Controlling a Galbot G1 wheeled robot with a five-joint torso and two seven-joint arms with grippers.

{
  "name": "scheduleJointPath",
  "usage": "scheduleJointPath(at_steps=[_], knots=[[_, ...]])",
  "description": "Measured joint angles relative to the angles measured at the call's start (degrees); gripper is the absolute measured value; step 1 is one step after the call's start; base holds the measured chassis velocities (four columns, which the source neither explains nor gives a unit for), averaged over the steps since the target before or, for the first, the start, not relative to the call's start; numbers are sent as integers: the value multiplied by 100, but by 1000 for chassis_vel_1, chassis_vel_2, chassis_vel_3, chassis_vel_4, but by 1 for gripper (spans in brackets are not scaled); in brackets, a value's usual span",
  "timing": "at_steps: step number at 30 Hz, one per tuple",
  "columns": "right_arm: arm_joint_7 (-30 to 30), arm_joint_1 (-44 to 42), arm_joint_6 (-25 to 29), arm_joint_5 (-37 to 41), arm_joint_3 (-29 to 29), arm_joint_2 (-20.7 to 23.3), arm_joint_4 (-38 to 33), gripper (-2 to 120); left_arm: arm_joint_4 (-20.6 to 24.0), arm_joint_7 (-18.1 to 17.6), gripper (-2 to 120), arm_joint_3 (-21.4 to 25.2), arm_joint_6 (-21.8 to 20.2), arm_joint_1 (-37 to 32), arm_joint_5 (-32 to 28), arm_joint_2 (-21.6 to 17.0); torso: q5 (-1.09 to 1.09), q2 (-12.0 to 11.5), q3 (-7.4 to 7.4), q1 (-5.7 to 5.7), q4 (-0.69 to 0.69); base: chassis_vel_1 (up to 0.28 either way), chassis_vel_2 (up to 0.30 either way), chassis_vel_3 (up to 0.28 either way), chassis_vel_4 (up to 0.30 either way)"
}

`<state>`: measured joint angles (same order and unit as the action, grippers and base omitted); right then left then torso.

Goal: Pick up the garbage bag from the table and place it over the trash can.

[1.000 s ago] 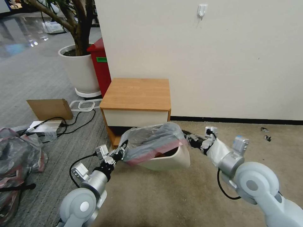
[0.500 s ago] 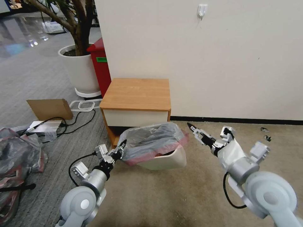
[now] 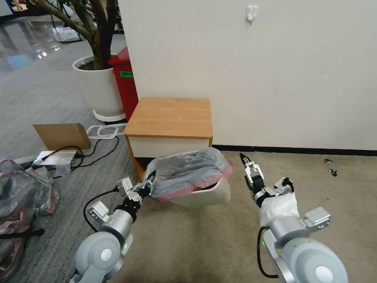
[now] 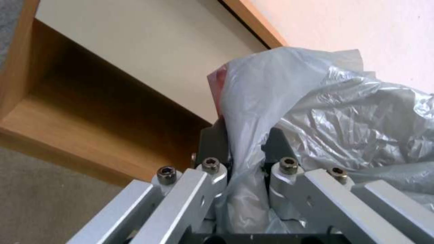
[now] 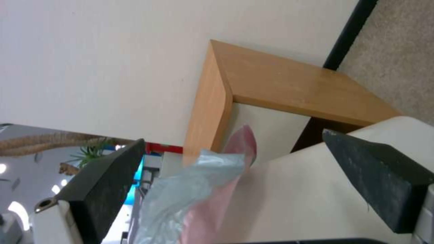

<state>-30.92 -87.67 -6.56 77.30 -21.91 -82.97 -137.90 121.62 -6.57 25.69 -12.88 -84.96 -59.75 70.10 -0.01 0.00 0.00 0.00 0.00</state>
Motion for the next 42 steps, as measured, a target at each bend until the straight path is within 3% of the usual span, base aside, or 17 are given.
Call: scheduleJointPath(at_steps=[9, 35, 42], knots=[[38, 225, -4, -147, 112, -152, 174, 94, -23, -52, 8, -120, 19, 138, 9, 34, 0, 0, 0, 0, 0, 0, 0, 0, 0], [211, 256, 44, -231, 205, -203, 243, 0, 4, -89, 8, -233, 41, 136, 185, 143, 1, 0, 0, 0, 0, 0, 0, 0, 0], [211, 219, 92, -203, 162, -153, 177, 0, -3, -89, 8, -244, 53, 139, 226, 188, 1, 0, 0, 0, 0, 0, 0, 0, 0]])
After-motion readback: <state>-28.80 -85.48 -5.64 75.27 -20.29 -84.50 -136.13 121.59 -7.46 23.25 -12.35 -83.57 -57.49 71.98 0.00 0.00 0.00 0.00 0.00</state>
